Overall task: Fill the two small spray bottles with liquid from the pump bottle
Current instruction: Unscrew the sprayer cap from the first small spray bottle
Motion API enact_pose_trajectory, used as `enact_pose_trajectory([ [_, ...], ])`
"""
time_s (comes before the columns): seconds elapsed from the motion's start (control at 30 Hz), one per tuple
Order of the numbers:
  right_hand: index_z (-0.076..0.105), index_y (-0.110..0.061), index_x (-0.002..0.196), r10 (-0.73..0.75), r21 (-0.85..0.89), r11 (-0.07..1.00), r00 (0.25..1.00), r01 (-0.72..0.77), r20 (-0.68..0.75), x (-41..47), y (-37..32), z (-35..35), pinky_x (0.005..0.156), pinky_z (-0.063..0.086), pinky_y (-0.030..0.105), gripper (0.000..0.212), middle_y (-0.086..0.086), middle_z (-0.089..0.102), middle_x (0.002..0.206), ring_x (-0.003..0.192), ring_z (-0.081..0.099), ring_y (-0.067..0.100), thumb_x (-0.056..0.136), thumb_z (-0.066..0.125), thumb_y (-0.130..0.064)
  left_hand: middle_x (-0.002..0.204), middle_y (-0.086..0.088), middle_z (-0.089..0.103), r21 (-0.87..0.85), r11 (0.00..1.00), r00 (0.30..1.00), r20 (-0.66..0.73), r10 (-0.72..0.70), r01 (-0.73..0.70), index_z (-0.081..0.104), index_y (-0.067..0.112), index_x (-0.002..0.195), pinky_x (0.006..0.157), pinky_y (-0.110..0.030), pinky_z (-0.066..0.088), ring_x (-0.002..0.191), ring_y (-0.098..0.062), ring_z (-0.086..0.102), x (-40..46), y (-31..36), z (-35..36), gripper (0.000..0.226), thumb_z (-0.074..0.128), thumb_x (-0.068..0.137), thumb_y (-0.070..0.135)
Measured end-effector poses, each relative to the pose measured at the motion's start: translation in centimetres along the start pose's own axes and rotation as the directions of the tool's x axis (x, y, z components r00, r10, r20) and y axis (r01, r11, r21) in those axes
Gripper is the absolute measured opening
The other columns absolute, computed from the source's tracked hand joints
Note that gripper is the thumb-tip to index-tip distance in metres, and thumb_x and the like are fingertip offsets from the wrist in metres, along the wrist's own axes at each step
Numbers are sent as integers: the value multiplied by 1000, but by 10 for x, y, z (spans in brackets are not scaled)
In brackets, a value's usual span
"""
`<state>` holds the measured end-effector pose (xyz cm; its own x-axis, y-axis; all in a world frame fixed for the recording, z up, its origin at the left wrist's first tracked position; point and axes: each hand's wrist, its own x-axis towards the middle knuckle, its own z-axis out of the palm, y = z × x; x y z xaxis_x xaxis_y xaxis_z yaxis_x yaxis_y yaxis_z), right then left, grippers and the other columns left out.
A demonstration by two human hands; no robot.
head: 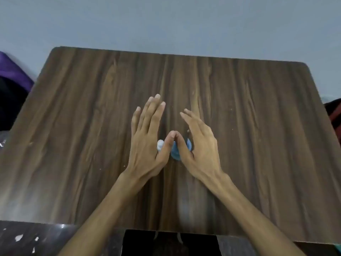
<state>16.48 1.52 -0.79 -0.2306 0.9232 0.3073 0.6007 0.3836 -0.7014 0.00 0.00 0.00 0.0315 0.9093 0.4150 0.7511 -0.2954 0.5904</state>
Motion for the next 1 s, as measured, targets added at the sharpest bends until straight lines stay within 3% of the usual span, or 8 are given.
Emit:
enact_pose_trajectory([
  [0.13,65,-8,139,-32,95,994,991,44,-127,-16,26,29,114,47,29,45,4,65,144,134,60,13,103,63,-35,159,-15,46,-28,999,997,-73,28,-30,54,-1,144,125,-60,22,153,-29,37,-21,-15,22,54,46,103,32],
  [0.23,67,-1,132,-109,165,975,970,147,-218,-18,39,43,96,59,37,43,6,74,123,112,71,16,102,62,-30,151,-13,55,-10,992,983,-136,122,-124,61,-1,136,124,-59,24,149,-27,44,-25,-28,32,46,48,103,29],
  [0.33,64,3,133,-172,211,952,957,222,-234,-17,48,52,83,60,42,44,6,75,114,99,73,17,103,61,-29,144,-11,60,52,982,962,-200,187,-180,63,-1,132,123,-55,27,142,-24,51,-26,-35,35,43,48,102,27],
  [0.5,60,3,136,-239,257,917,937,304,-255,-18,61,64,89,61,45,49,9,74,116,103,74,20,98,72,-25,130,-5,68,90,961,929,-246,277,-262,69,2,122,119,-49,33,126,-19,61,-36,-43,41,34,51,102,23],
  [0.6,62,4,132,-245,286,905,935,316,-257,-17,69,68,89,62,40,41,8,75,111,102,74,17,98,75,-14,119,2,68,136,944,917,-233,325,-300,70,4,119,112,-50,40,115,-15,62,-39,-48,49,33,51,103,25],
  [0.7,65,-1,128,-235,290,904,933,313,-275,-18,71,68,88,61,35,33,1,75,105,99,73,13,97,73,-8,119,4,66,116,953,910,-285,300,-278,68,5,125,105,-43,44,114,-12,59,-46,-49,57,35,51,104,27],
  [0.87,66,-7,121,-202,278,920,941,278,-271,-22,70,71,81,60,41,26,-3,75,96,90,74,14,95,70,-5,134,11,64,41,986,931,-324,168,-164,63,14,137,102,-38,47,124,-7,56,-60,-47,61,43,52,101,34],
  [1.0,66,-10,122,-219,225,932,937,284,-273,-26,72,72,82,60,42,28,-1,77,95,89,74,16,94,69,-10,118,6,71,79,989,939,-312,144,-125,66,17,132,105,-32,42,103,-11,60,-65,-53,56,40,58,95,30],
])
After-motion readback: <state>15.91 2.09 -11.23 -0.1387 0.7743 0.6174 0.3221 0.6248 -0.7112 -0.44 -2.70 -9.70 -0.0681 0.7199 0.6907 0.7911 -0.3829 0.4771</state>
